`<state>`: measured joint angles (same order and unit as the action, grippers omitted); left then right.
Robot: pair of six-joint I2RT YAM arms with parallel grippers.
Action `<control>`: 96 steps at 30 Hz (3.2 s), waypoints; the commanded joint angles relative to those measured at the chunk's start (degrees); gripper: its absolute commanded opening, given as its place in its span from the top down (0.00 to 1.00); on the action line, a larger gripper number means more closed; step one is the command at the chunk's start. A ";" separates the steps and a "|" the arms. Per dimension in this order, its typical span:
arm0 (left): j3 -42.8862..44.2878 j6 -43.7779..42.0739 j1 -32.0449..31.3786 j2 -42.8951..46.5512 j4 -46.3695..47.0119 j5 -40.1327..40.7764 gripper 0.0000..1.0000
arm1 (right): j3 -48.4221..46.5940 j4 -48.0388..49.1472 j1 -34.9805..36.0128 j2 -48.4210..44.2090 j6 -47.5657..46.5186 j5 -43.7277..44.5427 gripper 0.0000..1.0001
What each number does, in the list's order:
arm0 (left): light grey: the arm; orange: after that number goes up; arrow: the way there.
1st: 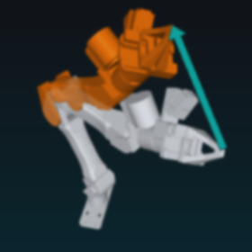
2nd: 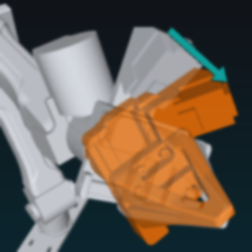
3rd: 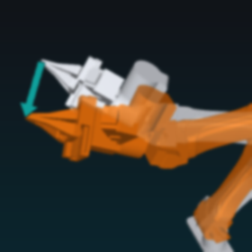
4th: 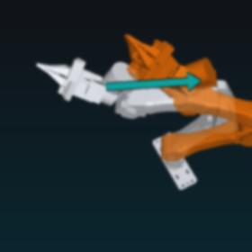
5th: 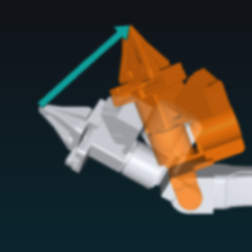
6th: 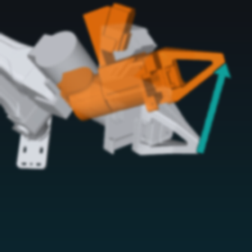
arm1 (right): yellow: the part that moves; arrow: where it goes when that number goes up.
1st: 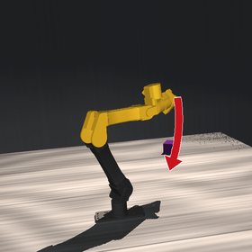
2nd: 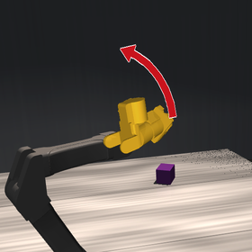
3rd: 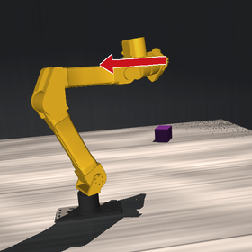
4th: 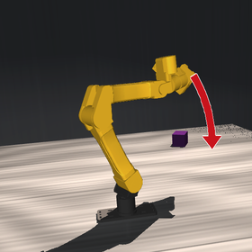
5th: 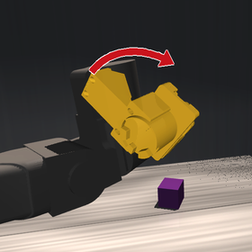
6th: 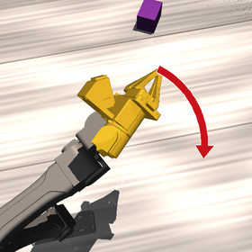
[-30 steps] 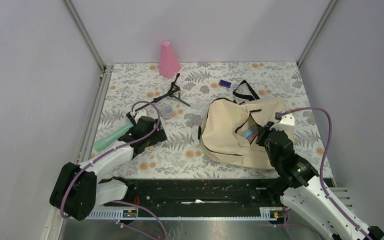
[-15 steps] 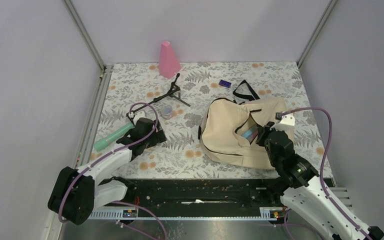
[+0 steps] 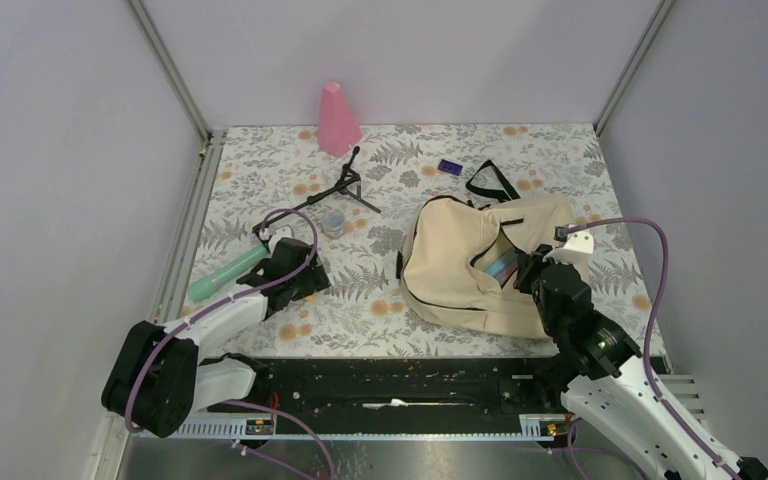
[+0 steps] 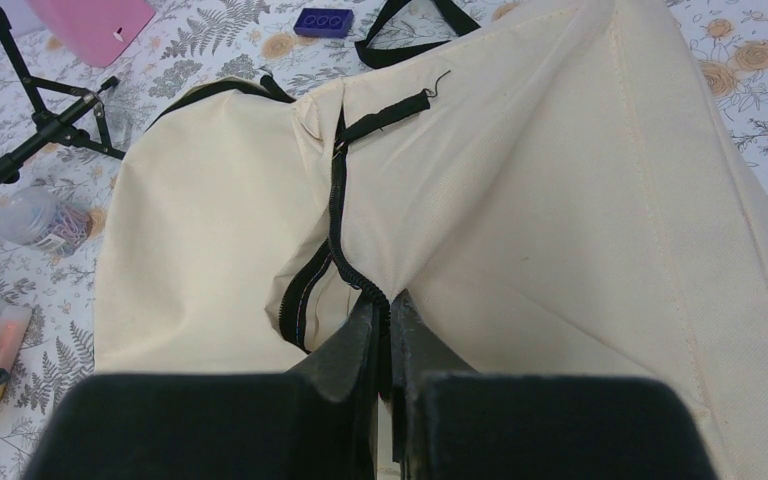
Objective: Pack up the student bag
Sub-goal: Pick up the stationery from the center of the board, then place the stationery in the student bag.
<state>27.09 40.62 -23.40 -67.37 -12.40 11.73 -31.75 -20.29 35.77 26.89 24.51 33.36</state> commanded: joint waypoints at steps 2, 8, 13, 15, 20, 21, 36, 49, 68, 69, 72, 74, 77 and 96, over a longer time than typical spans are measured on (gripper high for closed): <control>-0.62 0.77 0.02 -1.19 2.57 -1.79 0.32 | -2.24 3.59 -0.01 -0.43 0.70 0.29 1.00; 0.62 0.25 -0.15 -3.85 2.39 -2.19 0.40 | -2.17 3.55 -0.09 -0.45 0.53 0.44 1.00; 0.85 -0.15 -0.24 -4.23 2.41 -3.12 0.40 | -2.39 3.59 -0.08 0.18 0.52 0.48 1.00; 0.94 -0.19 -0.33 -4.75 2.38 -3.93 0.42 | -2.68 3.61 0.00 0.62 0.49 0.52 1.00; 0.54 0.30 -1.10 -6.17 2.79 -5.96 0.59 | -3.27 3.64 -0.01 1.57 0.29 0.55 1.00; 0.32 0.70 -1.79 -5.95 3.12 -6.01 0.59 | -3.36 3.60 -0.03 1.67 0.23 0.56 1.00; 4.22 0.63 -7.90 -13.53 -0.69 0.80 0.56 | -3.01 3.60 -0.06 1.66 0.39 1.09 1.00; 7.58 1.58 -14.75 -20.83 -2.98 3.61 0.69 | -2.87 3.67 -0.08 1.85 0.47 1.33 1.00; 3.05 4.38 -23.74 -7.49 2.34 1.83 1.00 | -3.12 3.62 -0.02 1.19 0.01 1.52 1.00; 2.86 4.12 -24.32 -5.73 2.20 1.80 1.00 | -3.07 3.55 -0.07 1.15 0.01 1.52 1.00; 2.62 4.24 -25.59 -0.41 0.43 1.32 1.00 | -3.18 3.57 -0.02 1.06 -0.01 1.41 1.00; 2.45 4.38 -26.86 3.62 -0.04 0.82 1.00 | -3.16 3.59 -0.03 1.01 0.04 1.35 1.00; 3.61 3.48 -28.52 8.39 -0.07 -0.97 1.00 | -3.43 3.60 -0.02 1.44 0.09 1.12 1.00; 31.54 0.05 -39.61 -14.36 16.35 -20.85 0.97 | -5.20 3.47 -0.04 1.11 -0.29 -5.94 1.00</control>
<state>51.20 40.10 -61.82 -75.44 -3.99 0.16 -32.95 -20.36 35.77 28.71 24.32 30.89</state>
